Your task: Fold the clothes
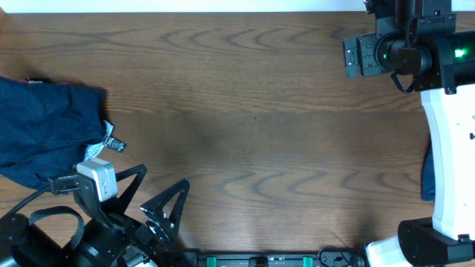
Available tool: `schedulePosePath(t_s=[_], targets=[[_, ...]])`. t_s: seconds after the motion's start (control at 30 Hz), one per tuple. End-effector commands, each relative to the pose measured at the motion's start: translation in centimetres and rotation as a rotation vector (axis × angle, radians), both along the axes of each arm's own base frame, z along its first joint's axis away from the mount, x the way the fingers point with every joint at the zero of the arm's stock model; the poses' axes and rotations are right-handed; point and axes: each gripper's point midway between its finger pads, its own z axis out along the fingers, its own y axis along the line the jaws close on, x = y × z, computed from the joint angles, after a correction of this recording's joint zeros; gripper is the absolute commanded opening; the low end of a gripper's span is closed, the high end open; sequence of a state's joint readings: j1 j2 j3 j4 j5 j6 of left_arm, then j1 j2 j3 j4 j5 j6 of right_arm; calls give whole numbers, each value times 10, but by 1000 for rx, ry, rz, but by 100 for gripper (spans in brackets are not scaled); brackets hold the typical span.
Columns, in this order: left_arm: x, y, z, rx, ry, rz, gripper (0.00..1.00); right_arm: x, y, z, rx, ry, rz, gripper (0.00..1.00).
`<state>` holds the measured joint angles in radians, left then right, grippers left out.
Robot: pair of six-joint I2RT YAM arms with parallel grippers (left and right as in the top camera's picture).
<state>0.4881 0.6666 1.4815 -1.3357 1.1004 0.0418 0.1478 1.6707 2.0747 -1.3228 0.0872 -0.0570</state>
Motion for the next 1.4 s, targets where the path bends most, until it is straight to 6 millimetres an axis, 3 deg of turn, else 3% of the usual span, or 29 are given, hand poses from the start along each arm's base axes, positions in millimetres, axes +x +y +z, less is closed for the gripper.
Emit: schedulePosePath(t_s=[0.0, 0.43, 0.7, 0.87, 1.0, 1.07, 1.23, 1.37], targets=[[-3, -4, 2, 1, -10, -27, 98, -2, -7, 8, -15, -23, -9, 99], [-12, -10, -9, -52, 75, -39, 98, -2, -7, 8, -15, -23, -9, 99], [-4, -6, 3, -9, -8, -39, 98, -2, -7, 8, -15, -23, -9, 99], [10, 6, 19, 68, -116, 4, 98, -2, -7, 8, -15, -23, -10, 99], [26, 33, 21, 67, -82, 184, 99, -2, -7, 8, -15, -23, -9, 99], [35, 43, 33, 87, -134, 235, 92, -2, -7, 8, -15, -23, -9, 99], [47, 55, 83, 192, -378, 303, 92, -2, -7, 8, -15, -23, -9, 99], [43, 71, 107, 215, -479, 419, 92, -2, -7, 8, -15, -23, -9, 99]])
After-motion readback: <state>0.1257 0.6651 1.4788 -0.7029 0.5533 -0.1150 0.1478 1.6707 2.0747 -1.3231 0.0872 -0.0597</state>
